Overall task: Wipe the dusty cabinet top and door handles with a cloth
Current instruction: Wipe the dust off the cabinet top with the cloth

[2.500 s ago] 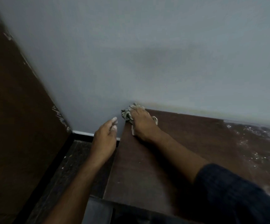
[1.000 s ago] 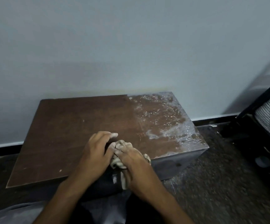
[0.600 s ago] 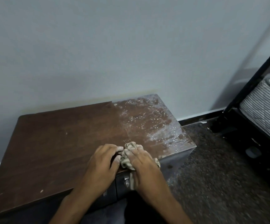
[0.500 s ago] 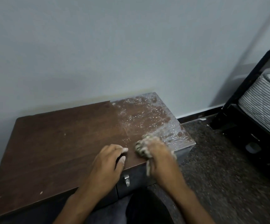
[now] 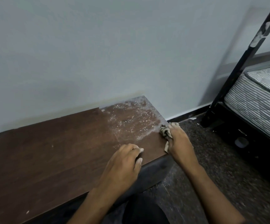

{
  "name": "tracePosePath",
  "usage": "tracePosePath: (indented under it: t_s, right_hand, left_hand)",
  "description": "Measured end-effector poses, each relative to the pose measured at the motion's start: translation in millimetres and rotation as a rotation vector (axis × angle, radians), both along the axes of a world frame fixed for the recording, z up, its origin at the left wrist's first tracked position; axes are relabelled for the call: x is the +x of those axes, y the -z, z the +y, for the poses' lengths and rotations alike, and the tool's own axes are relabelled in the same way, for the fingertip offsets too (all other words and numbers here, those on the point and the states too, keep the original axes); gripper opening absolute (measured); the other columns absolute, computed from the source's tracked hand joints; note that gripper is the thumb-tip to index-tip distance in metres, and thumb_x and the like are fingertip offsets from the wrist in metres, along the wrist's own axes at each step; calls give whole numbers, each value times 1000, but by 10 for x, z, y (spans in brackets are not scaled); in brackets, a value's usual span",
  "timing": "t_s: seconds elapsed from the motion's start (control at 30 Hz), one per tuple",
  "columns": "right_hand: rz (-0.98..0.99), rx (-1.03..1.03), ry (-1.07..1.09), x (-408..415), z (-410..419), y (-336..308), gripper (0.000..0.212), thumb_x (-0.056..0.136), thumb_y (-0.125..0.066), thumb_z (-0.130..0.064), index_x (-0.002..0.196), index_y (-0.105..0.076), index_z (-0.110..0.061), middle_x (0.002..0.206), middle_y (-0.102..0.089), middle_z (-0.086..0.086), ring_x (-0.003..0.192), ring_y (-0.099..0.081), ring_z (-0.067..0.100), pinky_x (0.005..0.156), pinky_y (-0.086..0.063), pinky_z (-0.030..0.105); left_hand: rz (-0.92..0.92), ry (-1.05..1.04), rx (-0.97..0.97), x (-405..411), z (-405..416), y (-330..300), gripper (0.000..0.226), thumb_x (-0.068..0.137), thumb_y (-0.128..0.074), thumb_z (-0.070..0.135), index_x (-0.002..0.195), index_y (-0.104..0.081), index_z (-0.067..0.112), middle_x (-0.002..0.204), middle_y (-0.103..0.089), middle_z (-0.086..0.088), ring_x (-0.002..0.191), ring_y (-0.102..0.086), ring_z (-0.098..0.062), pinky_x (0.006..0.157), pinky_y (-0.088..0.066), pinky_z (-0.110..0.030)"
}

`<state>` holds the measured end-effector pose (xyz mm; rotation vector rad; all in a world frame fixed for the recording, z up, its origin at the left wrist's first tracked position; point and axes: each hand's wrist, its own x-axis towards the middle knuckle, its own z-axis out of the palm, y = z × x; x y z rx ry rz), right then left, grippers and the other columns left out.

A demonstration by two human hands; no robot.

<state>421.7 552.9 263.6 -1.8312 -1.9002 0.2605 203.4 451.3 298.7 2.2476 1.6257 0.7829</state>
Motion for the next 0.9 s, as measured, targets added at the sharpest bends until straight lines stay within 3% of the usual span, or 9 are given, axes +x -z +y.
tracePosePath:
  t_s: [0.13, 0.23, 0.47, 0.63, 0.73, 0.9]
  right_hand:
    - [24, 39, -31, -227, -274, -70, 45, 99, -49, -10, 143, -49, -14, 154, -42, 8, 146, -31, 23, 123, -20, 35]
    - [69, 45, -203, -243, -600, -4, 57, 91, -54, -8, 147, -45, -15, 157, -36, 1, 149, -23, 16, 122, -13, 29]
    - [15, -17, -128, 16, 428, -56, 49, 92, -54, -8, 141, -49, -11, 148, -48, 9, 140, -41, 26, 117, -32, 38]
    - [-8, 52, -344, -142, 109, -79, 42, 93, -51, -11, 134, -58, -10, 149, -48, 12, 144, -37, 27, 122, -24, 40]
    - [-3, 10, -490, -68, -92, 102, 54, 92, -47, -20, 146, -47, -17, 158, -37, 1, 149, -26, 15, 124, -20, 36]
    - [-39, 19, -391, -22, 709, 71, 56, 98, -54, -18, 151, -38, -12, 160, -32, 9, 150, -26, 23, 124, -18, 36]
  left_hand:
    - [34, 16, 5, 94, 134, 10, 39, 97, -52, 32, 135, -56, 22, 125, -53, 15, 119, -45, -3, 102, -39, -21]
    - [45, 33, 3, 151, 187, 27, 40, 99, -48, 35, 137, -51, 25, 128, -50, 17, 121, -42, -1, 104, -37, -20]
    - [60, 54, 2, 188, 247, 35, 39, 98, -48, 36, 135, -52, 26, 128, -50, 18, 121, -42, -1, 105, -39, -24]
    - [74, 6, 17, 189, 451, -5, 38, 97, -51, 35, 133, -52, 24, 128, -50, 13, 121, -44, -6, 103, -40, -26]
    - [76, -4, 14, 154, 553, -10, 36, 98, -47, 38, 132, -50, 28, 130, -47, 16, 122, -42, -4, 105, -37, -24]
    - [106, -11, 15, 51, 681, -28, 42, 98, -48, 39, 137, -46, 27, 134, -46, 15, 126, -40, -4, 107, -35, -23]
